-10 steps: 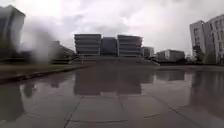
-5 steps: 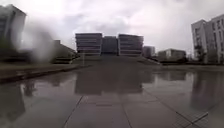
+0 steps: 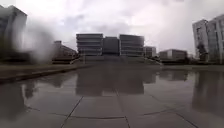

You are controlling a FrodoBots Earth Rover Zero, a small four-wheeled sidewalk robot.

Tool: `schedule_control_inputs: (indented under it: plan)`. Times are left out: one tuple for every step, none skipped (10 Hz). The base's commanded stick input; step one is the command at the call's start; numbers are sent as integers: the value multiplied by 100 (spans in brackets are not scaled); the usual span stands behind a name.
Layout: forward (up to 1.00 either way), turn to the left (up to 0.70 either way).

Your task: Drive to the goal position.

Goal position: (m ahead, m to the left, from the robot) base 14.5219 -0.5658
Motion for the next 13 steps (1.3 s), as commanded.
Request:
schedule_control_inputs:
  plan:
    - [70,0]
    - [70,0]
    - [70,0]
    - [70,0]
    - [70,0]
    - [70,0]
    - [70,0]
    - [70,0]
    - [70,0]
    - [70,0]
    - [70,0]
    - [70,0]
    - [70,0]
